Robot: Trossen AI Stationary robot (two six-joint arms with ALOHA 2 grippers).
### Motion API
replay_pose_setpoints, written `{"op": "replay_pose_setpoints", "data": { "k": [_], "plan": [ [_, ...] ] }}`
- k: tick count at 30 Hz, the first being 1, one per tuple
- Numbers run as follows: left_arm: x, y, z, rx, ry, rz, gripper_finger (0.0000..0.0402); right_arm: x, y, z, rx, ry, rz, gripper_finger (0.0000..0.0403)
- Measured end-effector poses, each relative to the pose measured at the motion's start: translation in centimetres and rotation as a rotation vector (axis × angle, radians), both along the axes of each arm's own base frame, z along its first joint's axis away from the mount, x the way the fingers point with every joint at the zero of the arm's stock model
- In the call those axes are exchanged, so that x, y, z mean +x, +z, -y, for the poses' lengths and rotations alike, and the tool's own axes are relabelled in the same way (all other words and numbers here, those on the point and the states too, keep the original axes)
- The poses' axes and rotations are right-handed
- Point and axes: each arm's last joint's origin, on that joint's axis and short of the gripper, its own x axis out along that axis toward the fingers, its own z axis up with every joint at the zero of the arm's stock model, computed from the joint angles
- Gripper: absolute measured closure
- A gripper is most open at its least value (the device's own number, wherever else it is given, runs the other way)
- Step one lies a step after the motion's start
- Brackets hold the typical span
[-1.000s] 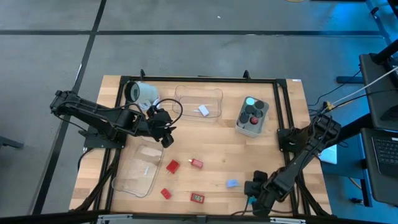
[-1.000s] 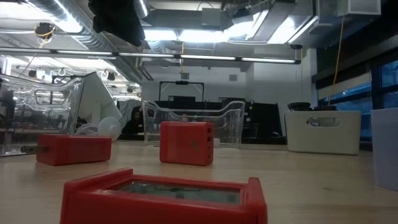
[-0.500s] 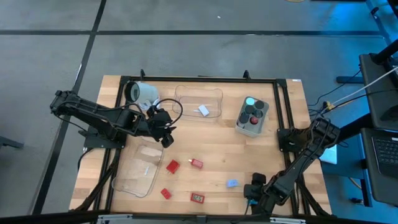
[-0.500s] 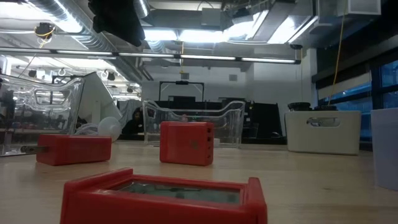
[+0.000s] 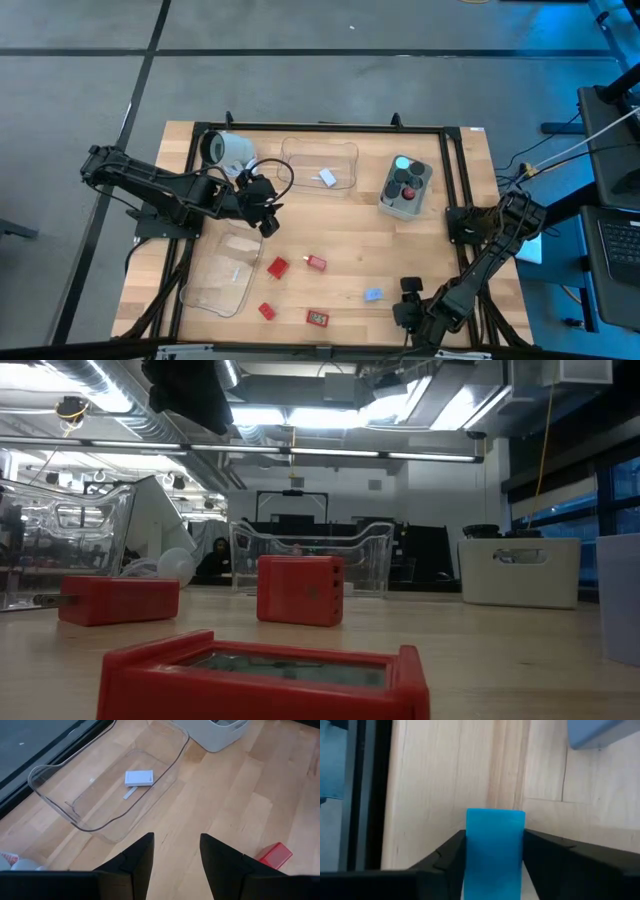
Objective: Pick & Place Office items
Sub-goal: Put the blue digital timer clock into the top clear bin
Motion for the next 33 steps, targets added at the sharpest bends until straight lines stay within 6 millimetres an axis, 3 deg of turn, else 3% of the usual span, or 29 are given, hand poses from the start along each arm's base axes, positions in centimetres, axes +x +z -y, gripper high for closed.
{"op": "replay_pose_setpoints", "data": {
  "k": [1, 7, 13, 18, 24, 29, 33],
  "plan": [
    [0.0, 0.0, 0.0, 0.000, 0.000, 0.000, 0.0245, 0.0, 0.0, 0.0, 0.002, 0.000, 0.002, 0.0248],
    [0.1, 0.1, -0.1, 0.002, 0.007, 0.011, 0.0245, 0.9, 0.9, 0.3, 0.008, -0.036, 0.006, 0.0248],
    [0.2, 0.4, -0.3, 0.072, 0.072, 0.055, 0.0245, 2.7, 5.9, 1.8, -0.120, -0.143, 0.029, 0.0248],
    [0.2, 0.5, -0.5, 0.158, 0.089, 0.047, 0.0245, 4.5, 10.9, 4.1, -0.379, -0.237, 0.228, 0.0248],
    [0.1, 0.7, -0.7, 0.277, 0.145, 0.048, 0.0245, 8.5, 12.7, 10.1, -0.564, -0.469, 0.302, 0.0248],
    [0.1, 0.7, -0.8, 0.300, 0.167, 0.053, 0.0245, 12.5, 13.0, 17.0, -0.692, -0.602, 0.301, 0.0248],
    [0.1, 0.7, -0.8, 0.294, 0.162, 0.051, 0.0245, 15.9, 13.5, 22.9, -0.670, -0.667, 0.337, 0.0248]
  ]
}}
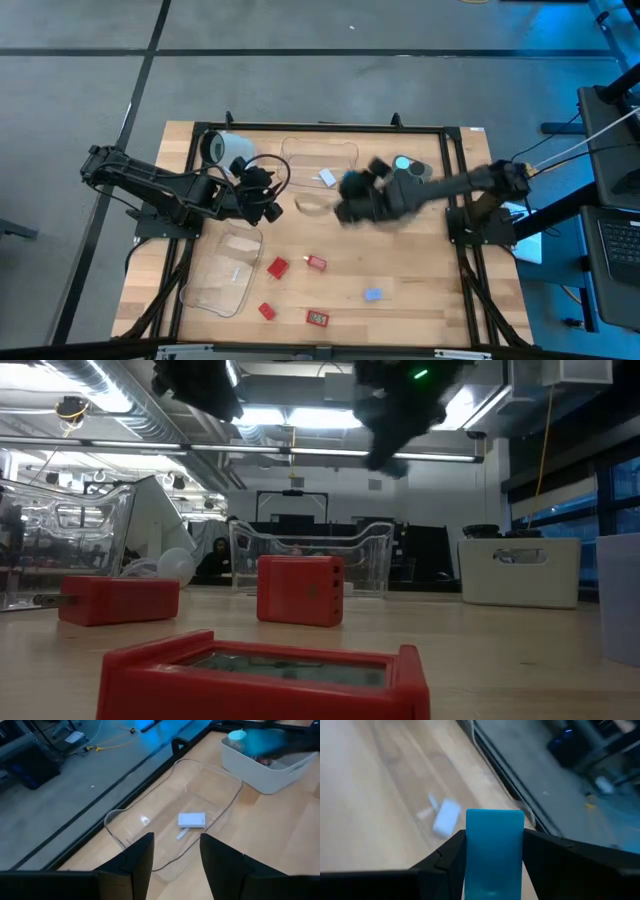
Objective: Pick & Place Office items
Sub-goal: Put the blue digital timer clock into the top clear bin
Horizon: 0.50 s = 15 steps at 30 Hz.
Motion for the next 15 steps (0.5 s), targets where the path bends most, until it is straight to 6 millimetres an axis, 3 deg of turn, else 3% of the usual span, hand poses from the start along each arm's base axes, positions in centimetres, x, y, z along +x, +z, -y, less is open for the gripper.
{"op": "replay_pose_setpoints", "data": {
  "k": [5, 9, 12, 15],
  "plan": [
    [-0.1, 0.0, 0.4, -0.076, -0.076, -0.015, 0.0245, 3.0, 1.0, 6.7, 0.131, 0.102, 0.142, 0.0248],
    [-0.2, -0.1, 1.2, -0.123, -0.166, -0.044, 0.0245, 3.8, 1.6, 10.8, 0.224, 0.120, 0.298, 0.0248],
    [-0.4, -0.1, 1.7, -0.131, -0.201, -0.053, 0.0245, 4.5, 0.5, 12.6, 0.340, 0.082, 0.387, 0.0248],
    [-0.6, -0.1, 2.1, -0.126, -0.224, -0.061, 0.0245, 5.8, -1.1, 13.0, 0.382, 0.040, 0.446, 0.0248]
  ]
}}
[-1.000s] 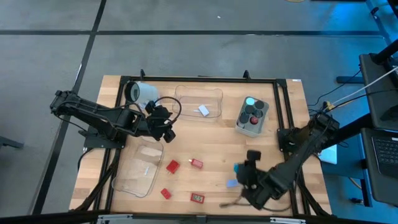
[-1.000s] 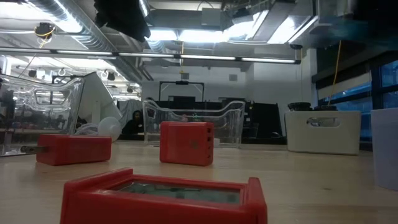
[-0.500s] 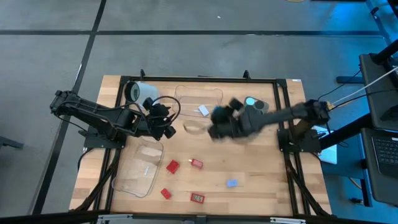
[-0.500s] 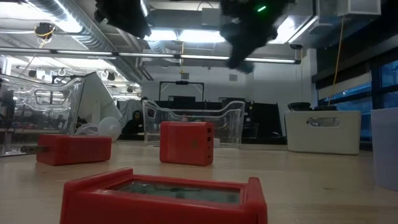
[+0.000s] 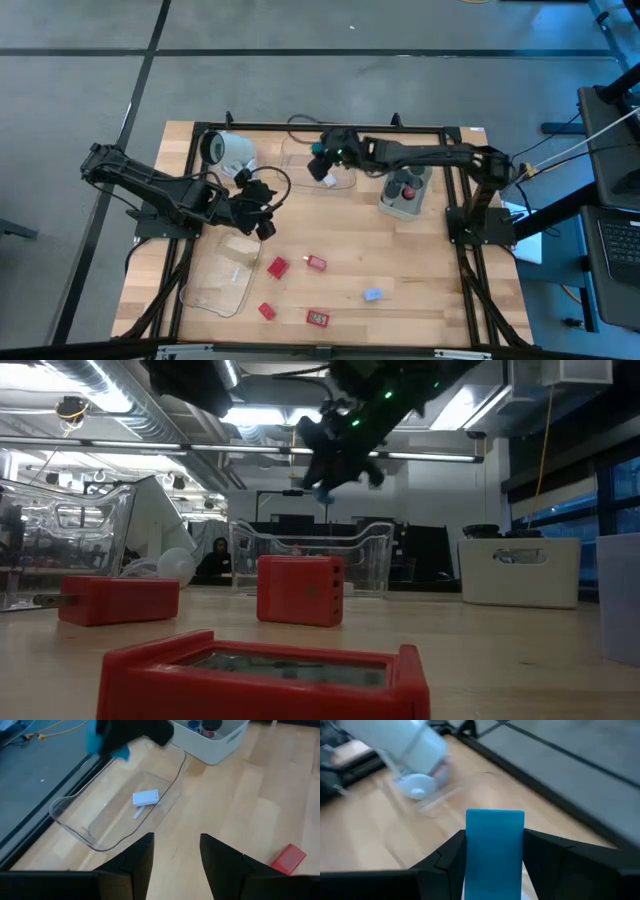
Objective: Pick & Place Office items
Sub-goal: Put the blue digital timer clock into the top clear bin
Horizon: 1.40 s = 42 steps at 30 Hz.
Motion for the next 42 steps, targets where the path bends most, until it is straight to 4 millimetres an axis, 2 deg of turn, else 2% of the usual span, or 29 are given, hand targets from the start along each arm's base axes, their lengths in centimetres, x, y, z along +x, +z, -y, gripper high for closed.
{"op": "replay_pose_setpoints", "data": {
  "k": [5, 10, 13, 22, 31, 42],
  "plan": [
    [-0.2, 0.1, 0.3, 0.030, -0.042, -0.017, 0.0245, 2.1, -3.3, 0.0, 0.118, -0.082, 0.085, 0.0248],
    [-0.4, 0.1, 0.3, 0.071, -0.077, -0.050, 0.0245, 2.8, -6.9, 0.5, 0.270, -0.225, 0.097, 0.0248],
    [-0.5, 0.2, 0.2, 0.107, -0.107, -0.076, 0.0245, 3.1, -8.0, 0.7, 0.342, -0.292, 0.127, 0.0246],
    [-0.5, 0.3, 0.0, 0.231, -0.109, -0.110, 0.0245, 4.1, -8.7, 2.1, 0.342, -0.374, 0.160, 0.0243],
    [-0.6, 0.1, 0.0, 0.216, -0.131, -0.132, 0.0245, 4.5, -11.2, 2.5, 0.400, -0.384, 0.122, 0.0243],
    [-0.7, 0.1, 0.0, 0.218, -0.132, -0.138, 0.0245, 4.3, -11.3, 3.1, 0.388, -0.346, 0.088, 0.0234]
  ]
}}
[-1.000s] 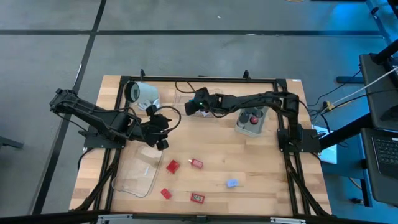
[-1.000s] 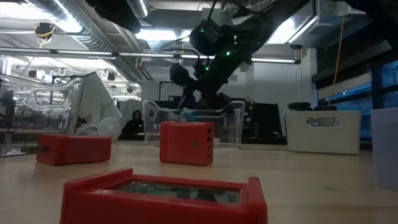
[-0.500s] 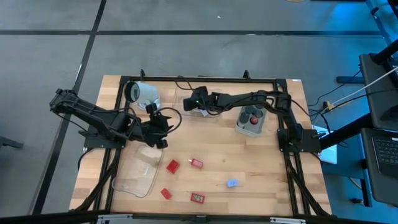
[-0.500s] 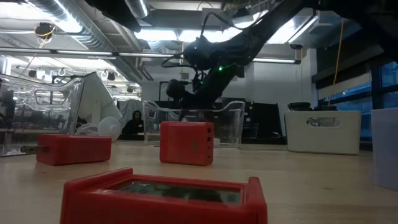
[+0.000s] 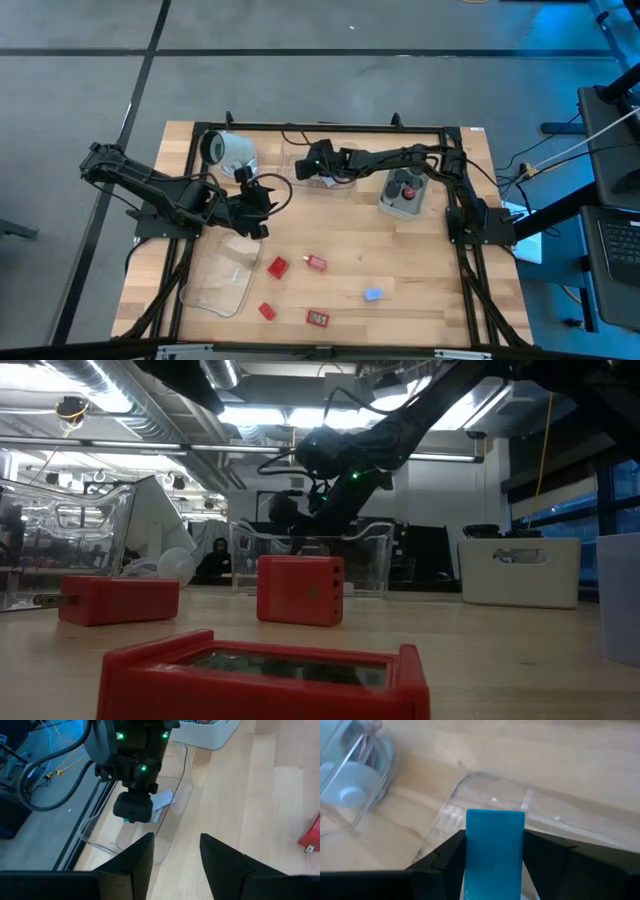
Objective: Pick & Place Office items
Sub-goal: Put the blue digital timer clock into the top clear bin
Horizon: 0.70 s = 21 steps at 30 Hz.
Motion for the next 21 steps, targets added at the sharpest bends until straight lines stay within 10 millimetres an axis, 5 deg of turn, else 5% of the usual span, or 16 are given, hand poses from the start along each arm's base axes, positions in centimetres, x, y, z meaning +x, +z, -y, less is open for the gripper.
{"op": "replay_pose_setpoints", "data": {
  "k": [21],
  "plan": [
    [-0.05, -0.04, -0.01, 0.001, -0.001, -0.007, 0.0245, -0.01, -0.02, -0.04, -0.062, 0.080, -0.051, 0.0209]
  ]
}}
